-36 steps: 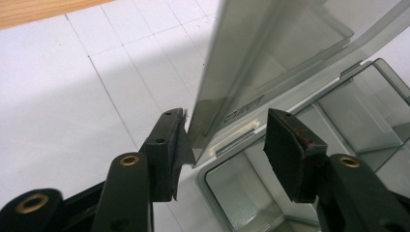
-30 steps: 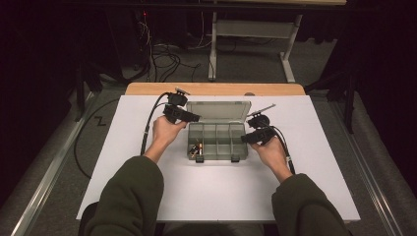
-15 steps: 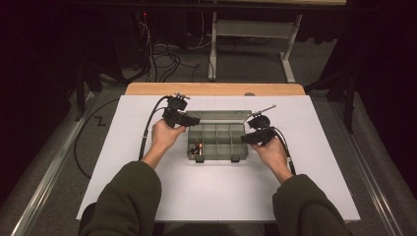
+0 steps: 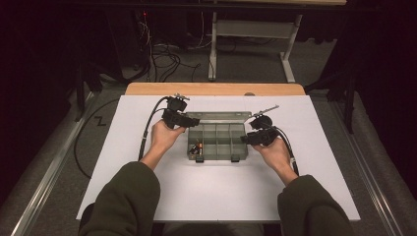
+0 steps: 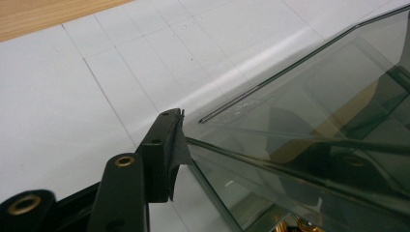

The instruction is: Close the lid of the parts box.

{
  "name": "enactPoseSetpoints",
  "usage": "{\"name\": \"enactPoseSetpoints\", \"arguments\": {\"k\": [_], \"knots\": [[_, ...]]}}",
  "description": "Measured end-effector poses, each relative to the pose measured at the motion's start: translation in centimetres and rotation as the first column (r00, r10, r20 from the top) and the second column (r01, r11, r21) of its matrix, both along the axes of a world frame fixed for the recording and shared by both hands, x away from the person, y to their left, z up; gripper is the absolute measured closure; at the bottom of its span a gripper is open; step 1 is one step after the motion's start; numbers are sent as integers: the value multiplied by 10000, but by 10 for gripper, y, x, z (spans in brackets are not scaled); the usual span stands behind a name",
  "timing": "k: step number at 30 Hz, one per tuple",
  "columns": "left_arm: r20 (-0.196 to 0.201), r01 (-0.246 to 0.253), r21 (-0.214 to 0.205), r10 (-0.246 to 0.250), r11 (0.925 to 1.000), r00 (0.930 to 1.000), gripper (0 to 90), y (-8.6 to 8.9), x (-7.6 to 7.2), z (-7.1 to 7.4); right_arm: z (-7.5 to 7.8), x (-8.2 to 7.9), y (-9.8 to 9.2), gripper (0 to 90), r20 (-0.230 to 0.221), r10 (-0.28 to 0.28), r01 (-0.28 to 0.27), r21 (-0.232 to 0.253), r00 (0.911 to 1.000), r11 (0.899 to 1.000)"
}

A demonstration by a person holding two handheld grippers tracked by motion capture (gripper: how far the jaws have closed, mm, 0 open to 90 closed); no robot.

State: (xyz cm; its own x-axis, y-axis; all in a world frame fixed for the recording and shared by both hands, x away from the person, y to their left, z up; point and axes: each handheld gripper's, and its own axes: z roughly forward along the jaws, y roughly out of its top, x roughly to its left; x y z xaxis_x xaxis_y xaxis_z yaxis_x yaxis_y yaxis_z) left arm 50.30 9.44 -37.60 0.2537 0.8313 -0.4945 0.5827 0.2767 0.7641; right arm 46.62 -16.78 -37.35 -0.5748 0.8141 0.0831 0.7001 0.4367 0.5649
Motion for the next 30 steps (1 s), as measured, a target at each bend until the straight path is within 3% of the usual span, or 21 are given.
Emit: {"name": "enactPoseSetpoints", "arguments": {"k": [6, 11, 30], "knots": [[50, 11, 77, -12, 10000, 10000, 464, -1, -1, 0, 18, 1, -19, 804, 358, -390, 374, 432, 9986, 9984], [33, 18, 14, -18, 10000, 10000, 456, -1, -1, 0, 30, 8, -25, 865, 619, -655, 623, 532, 9959, 9966], [-105, 293, 198, -291, 9994, 9995, 426, 0, -5, 1, 45, 19, -12, 882, 894, -649, 614, 411, 9939, 9973]]}}
